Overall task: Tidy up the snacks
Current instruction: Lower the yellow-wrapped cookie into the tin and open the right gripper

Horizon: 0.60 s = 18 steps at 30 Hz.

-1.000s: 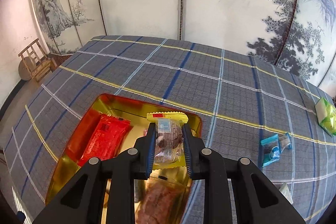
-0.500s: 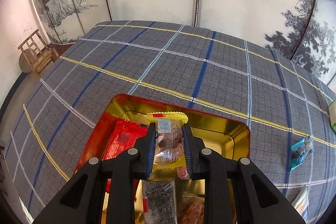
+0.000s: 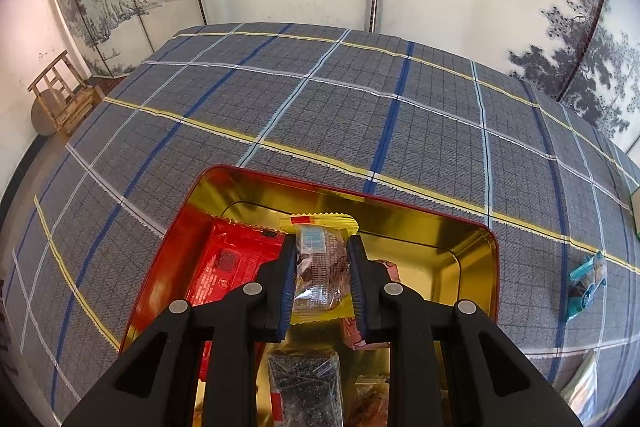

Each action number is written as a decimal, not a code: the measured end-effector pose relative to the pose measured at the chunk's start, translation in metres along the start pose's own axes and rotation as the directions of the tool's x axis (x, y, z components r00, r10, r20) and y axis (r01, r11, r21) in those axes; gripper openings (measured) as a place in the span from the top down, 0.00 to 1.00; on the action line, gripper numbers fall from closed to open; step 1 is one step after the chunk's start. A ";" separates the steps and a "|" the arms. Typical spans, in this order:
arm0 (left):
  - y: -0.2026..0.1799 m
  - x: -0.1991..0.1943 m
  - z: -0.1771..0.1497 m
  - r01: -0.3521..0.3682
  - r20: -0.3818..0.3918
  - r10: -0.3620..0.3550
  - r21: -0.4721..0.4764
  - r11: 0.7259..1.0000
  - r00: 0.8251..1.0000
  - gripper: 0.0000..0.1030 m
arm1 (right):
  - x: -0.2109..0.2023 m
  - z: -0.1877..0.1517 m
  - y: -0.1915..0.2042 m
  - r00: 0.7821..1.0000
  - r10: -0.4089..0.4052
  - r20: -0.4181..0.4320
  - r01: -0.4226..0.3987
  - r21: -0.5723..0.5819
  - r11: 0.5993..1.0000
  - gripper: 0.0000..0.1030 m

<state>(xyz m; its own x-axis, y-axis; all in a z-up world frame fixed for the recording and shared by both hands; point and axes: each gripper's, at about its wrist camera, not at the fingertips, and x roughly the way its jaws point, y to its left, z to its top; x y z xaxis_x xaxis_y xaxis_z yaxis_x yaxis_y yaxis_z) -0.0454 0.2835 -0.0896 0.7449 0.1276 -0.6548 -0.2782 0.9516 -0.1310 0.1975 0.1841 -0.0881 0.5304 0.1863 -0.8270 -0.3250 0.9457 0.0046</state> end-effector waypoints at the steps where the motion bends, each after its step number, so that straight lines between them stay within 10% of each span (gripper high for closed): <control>1: 0.000 0.000 0.000 -0.001 -0.001 0.001 0.002 1.000 1.000 0.00 | 0.001 0.000 0.000 1.000 -0.001 -0.001 0.001 0.001 1.000 0.76; 18: -0.011 -0.002 0.000 -0.025 -0.009 0.025 0.031 0.999 1.000 0.00 | 0.011 0.000 0.000 0.999 0.037 -0.034 -0.037 0.008 0.999 0.75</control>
<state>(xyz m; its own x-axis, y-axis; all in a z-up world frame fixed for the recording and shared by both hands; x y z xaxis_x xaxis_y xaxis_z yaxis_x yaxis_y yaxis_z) -0.0441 0.2732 -0.0866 0.7322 0.1493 -0.6645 -0.2777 0.9563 -0.0912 0.2032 0.1863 -0.0971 0.4911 0.2121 -0.8449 -0.3378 0.9404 0.0398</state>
